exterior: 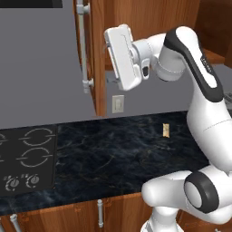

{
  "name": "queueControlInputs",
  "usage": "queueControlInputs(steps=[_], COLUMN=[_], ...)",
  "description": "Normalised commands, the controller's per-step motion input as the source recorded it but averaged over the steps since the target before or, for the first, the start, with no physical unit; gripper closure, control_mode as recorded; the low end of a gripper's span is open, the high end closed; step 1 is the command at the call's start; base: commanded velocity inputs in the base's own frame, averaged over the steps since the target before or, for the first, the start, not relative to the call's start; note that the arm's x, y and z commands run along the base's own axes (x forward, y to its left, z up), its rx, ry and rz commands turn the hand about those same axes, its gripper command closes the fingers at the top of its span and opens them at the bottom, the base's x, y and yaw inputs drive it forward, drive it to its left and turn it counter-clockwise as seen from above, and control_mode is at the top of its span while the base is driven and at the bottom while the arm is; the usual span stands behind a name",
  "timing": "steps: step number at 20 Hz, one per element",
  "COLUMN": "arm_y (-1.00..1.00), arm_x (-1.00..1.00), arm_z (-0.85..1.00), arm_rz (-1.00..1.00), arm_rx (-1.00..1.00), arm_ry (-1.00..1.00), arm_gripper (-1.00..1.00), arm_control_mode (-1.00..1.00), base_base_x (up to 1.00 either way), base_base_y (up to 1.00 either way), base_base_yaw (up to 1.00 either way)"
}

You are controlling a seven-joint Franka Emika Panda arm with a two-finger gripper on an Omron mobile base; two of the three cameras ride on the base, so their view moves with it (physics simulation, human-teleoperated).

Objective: Pick the dish brush and sponge from the cabinet and place them on the counter.

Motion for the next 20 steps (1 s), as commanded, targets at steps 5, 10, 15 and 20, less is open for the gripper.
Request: queueControlInputs(steps=[5, 10, 15, 20], arm_y=[0.4, 0.04, -0.08, -0.19], arm_x=[0.0, -0.03, -0.23, -0.34], arm_z=[-0.12, -0.09, 0.0, 0.0], arm_rz=[0.0, 0.0, 0.0, 0.0], arm_rx=[0.0, -0.01, -0.05, -0.08], arm_ry=[0.0, -0.01, -0.09, -0.21], arm_gripper=[-1.0, -1.0, -1.0, -1.0], arm_control_mode=[-1.0, -1.0, -1.0, -1.0], base_base_x=[0.0, 0.0, 0.0, 0.0], base_base_y=[0.0, 0.0, 0.0, 0.0], base_base_yaw=[0.0, 0.0, 0.0, 0.0])
